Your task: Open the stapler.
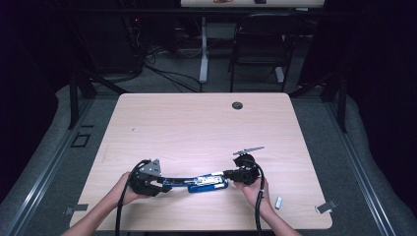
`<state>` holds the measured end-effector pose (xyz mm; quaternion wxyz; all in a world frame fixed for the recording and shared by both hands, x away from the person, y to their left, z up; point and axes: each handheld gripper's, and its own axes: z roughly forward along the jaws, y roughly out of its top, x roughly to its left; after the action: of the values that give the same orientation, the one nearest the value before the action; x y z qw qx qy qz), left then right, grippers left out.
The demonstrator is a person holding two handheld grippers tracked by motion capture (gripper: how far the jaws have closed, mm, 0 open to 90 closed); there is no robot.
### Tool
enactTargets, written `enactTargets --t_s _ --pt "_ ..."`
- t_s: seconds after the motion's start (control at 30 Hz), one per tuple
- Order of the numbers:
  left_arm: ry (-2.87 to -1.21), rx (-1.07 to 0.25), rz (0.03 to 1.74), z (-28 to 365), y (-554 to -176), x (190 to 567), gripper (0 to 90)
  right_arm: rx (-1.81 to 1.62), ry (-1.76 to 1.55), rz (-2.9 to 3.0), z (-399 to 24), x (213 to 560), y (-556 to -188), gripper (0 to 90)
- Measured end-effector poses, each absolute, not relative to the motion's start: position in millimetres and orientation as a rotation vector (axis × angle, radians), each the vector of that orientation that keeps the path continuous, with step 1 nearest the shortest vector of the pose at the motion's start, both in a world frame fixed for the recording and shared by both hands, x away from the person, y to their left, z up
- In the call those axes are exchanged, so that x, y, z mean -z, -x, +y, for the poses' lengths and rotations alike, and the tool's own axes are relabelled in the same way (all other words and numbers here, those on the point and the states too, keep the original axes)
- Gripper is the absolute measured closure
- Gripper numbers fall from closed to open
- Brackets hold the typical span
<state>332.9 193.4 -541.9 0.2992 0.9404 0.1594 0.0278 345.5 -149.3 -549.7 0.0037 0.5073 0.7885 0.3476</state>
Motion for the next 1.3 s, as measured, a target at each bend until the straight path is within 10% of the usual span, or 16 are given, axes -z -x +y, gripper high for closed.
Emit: enactTargets --t_s 1.07,1.3 --pt "-2.626 -0.068 0.446 184 -343 558 66.8 -0.938 -1.395 2.524 -132 530 -341 68.3" --pt "-2.612 -0.064 0.449 184 -344 558 66.8 -1.065 -1.267 2.581 -113 522 -340 87.0"
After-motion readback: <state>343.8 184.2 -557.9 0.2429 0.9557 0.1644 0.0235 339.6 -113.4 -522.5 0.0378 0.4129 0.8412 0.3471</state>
